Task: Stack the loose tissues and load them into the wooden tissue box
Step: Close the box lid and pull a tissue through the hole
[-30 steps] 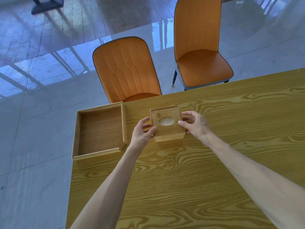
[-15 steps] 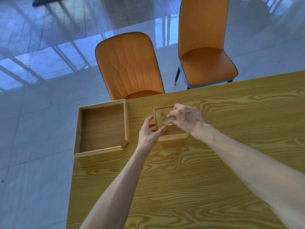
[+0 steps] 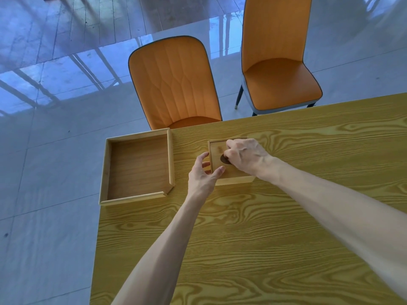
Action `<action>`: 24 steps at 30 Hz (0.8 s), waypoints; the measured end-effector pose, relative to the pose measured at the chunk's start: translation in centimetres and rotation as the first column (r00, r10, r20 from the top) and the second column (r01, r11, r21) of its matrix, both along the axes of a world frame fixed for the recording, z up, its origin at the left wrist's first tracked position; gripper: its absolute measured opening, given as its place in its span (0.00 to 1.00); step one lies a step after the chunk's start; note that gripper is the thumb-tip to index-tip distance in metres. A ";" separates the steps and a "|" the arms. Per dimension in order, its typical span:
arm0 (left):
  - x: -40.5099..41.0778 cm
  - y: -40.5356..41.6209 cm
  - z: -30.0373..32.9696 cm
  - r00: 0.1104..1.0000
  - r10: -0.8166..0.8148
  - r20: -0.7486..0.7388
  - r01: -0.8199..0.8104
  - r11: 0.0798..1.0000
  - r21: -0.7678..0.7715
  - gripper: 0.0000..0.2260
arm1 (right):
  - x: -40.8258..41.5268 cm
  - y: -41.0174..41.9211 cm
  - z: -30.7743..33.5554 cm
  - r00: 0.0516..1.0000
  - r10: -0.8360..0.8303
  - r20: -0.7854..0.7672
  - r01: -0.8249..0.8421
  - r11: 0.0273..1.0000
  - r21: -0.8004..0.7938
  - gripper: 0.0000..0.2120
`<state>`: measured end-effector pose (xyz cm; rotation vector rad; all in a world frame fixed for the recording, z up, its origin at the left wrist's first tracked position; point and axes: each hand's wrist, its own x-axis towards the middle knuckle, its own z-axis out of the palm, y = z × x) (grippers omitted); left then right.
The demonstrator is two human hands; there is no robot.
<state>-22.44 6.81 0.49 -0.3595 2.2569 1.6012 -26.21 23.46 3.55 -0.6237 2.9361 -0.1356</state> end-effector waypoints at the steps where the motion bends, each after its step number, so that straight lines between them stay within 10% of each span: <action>1: 0.0 0.0 0.0 1.000 0.001 -0.002 -0.001 1.000 0.001 0.31 | 0.1 0.3 -0.1 1.000 -0.001 0.008 0.001 0.999 -0.043 0.13; 17: 0.2 0.1 0.3 1.000 0.012 0.015 -0.012 1.000 0.000 0.31 | 3.4 2.6 -1.1 0.978 -0.199 -0.060 0.151 0.880 -0.451 0.09; 24: 0.2 0.1 0.4 1.000 0.004 0.017 -0.004 1.000 -0.013 0.31 | 3.1 1.3 -1.1 0.967 -0.233 -0.101 0.177 0.903 -0.391 0.14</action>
